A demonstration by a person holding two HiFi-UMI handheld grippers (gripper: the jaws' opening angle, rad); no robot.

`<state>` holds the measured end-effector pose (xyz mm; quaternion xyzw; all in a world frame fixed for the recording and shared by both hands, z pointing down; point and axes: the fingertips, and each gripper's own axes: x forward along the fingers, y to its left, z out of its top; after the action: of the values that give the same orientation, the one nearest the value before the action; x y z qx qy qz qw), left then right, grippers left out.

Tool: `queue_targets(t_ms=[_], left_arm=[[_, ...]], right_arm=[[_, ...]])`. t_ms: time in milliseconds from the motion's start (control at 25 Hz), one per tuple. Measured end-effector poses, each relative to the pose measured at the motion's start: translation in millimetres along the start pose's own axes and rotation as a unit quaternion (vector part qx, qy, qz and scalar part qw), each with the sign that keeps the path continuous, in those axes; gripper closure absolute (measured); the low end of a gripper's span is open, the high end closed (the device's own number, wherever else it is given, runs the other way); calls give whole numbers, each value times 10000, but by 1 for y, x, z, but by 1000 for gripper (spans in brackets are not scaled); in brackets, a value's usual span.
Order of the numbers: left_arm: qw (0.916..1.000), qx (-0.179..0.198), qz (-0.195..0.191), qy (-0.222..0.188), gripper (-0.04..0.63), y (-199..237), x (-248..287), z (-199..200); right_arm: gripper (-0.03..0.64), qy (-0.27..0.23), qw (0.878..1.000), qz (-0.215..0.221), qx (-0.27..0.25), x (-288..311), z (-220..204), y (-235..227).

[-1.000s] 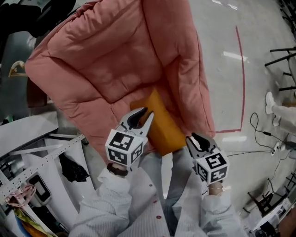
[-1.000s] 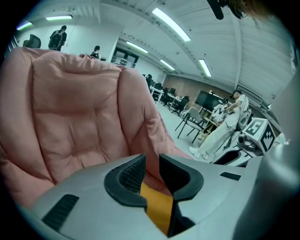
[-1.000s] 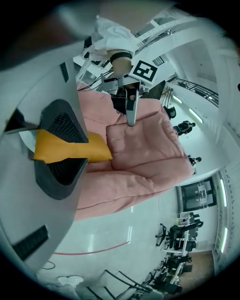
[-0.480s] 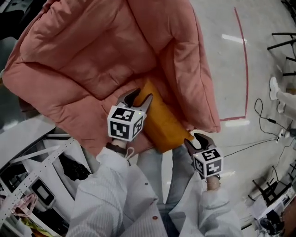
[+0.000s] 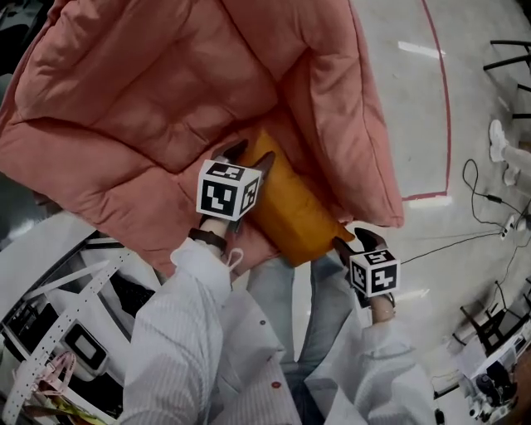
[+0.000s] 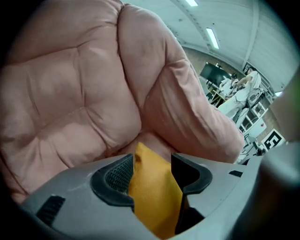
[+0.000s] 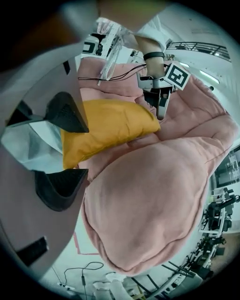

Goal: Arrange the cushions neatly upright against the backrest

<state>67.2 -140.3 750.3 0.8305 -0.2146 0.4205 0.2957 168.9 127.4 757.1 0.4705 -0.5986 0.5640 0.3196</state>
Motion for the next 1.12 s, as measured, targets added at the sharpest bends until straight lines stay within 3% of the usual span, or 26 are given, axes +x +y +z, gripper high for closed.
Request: queue_targets(t_ms=[280,560,640,760,800,1120], left_arm=[[9991,168,199,325,340,2,16,-21],[9982,297,233,460,370,0,21,-26],[9977,406,273,476,395,-2,21,-28],[9970,502,324,489,427,-6,20,-29],[9968,519,338,497,438,-7,20,-29],[9982,261,344,425,479,-4,6,-34]], right_arm=[[403,188,9958,20,897,14,-17,-13],[403,442,9770,373,2055,27,-27,-12],[416,364,9758,463,2105,28,-25,-8],[552,198,9776,567,2019,26,-21,-2],[567,199,9782,564,1987,27,-21,1],[595,154,9816,558,1821,22,-17,9]])
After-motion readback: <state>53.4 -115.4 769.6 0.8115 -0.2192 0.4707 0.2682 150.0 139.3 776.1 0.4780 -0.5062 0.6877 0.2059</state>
